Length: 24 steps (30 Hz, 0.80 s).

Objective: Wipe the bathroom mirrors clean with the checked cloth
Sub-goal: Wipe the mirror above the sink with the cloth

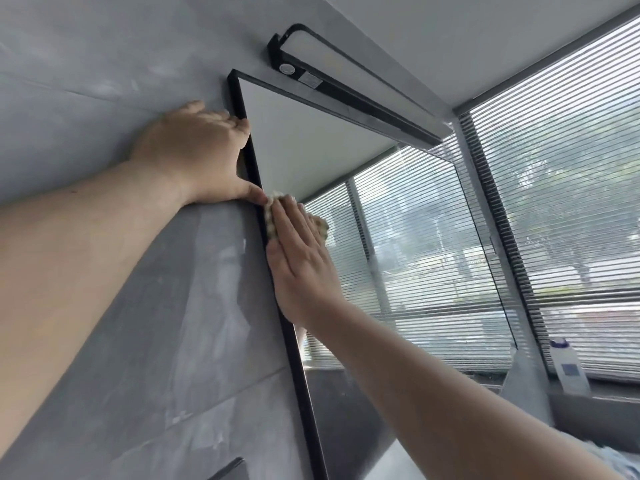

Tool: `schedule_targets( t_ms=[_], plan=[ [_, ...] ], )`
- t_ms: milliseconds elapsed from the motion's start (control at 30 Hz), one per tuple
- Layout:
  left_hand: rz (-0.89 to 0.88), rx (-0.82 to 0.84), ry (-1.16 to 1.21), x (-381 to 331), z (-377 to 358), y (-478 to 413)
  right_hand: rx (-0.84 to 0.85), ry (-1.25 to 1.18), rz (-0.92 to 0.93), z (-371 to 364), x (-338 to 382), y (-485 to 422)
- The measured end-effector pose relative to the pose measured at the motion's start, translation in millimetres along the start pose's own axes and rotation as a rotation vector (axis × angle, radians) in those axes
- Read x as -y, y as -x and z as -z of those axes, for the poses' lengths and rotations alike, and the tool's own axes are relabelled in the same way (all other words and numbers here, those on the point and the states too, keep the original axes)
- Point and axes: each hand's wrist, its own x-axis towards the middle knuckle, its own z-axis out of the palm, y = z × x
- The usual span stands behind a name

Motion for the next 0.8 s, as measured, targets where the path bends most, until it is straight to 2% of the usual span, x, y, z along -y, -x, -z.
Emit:
schedule_targets(
  t_ms=[100,367,633,700,800],
  plan=[
    [-0.004,0.013,0.058,-8.8,-0.5,14.6,0.032,0.008,0.017,-1.5,-8.7,32.3],
    [0.007,0.085,-0.046,-31.4,-5.3,42.4,0.058,0.045,0.015,-15.6,-27.3,136.9],
    [0.010,0.075,-0.065,-32.8,-5.1,41.2,0.089,-0.019,-0.026,-3.7,-15.1,67.8],
    [0.009,0.080,-0.064,-32.4,-7.5,40.5,0.034,-0.024,-0.057,-11.0,-22.9,47.0],
    [0.003,0.078,-0.053,-30.6,-10.6,38.7,-0.265,-0.055,-0.111,-19.7,-64.9,28.4]
  ],
)
